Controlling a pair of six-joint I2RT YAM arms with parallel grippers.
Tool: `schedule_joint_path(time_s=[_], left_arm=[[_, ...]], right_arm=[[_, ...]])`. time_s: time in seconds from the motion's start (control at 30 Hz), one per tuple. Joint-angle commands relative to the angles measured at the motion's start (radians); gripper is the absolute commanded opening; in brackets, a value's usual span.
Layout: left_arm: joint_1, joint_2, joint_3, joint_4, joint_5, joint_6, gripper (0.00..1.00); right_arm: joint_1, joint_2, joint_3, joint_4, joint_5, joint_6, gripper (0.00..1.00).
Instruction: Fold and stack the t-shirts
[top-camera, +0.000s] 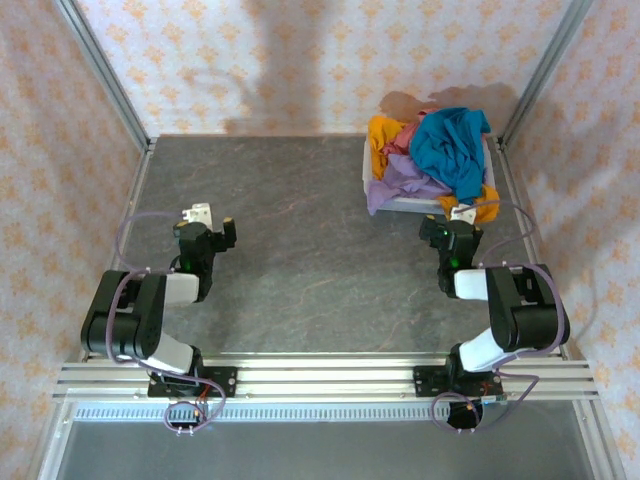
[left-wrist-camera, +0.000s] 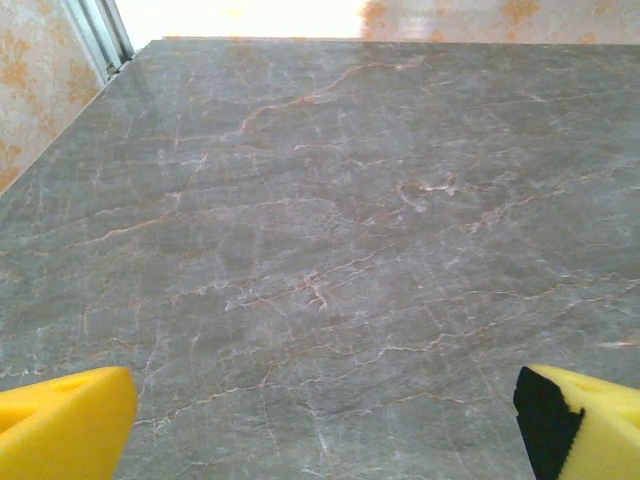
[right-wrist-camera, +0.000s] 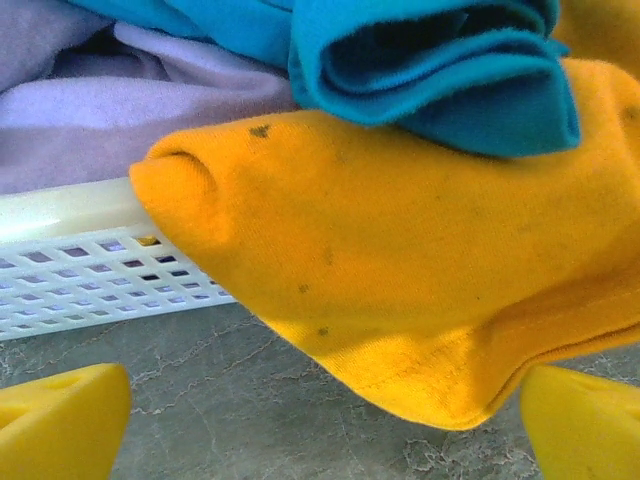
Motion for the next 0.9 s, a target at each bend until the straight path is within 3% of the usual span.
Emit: schedule_joint_path(time_s=[0.0,0.13,0.3,0.37,0.53,0.67,0.87], left_arm=[[-0.030,-0.097,0.080,-0.179,-0.014,0.030,1.00],[-0.056,-0.187,0.143,-0.402,-0.019,-0.035,0.99],[-0.153,-0.254,0.258,-0.636,-0.093,-0.060,0.99],[-0.184,-0.267,0.326,-0.732,-0.121,-0.108,0.99],[-0.277,-0.209,0.518,-0.947,-0.086,-0.330,0.99],[-0.389,-0.143,0.534,-0.851,-0.078,-0.468,0.99],[-0.537,0.026,0.569,-0.686,-0.077,-0.685,0.99]], right_arm=[[0.007,-0.058,0.008,-0.035,0.028,-0.007,0.99],[0.014,-0.138,0.040,-0.176,0.049,0.009,0.99],[0.042,-0.255,0.012,-0.284,0.105,0.054,0.99],[0.053,-0.312,0.044,-0.418,0.146,0.101,0.99],[0.056,-0.341,0.311,-0.959,0.177,0.275,0.99],[0.041,-0.265,0.536,-1.155,0.105,0.271,0.99],[-0.035,0.041,0.999,-1.499,-0.127,0.216,0.99]])
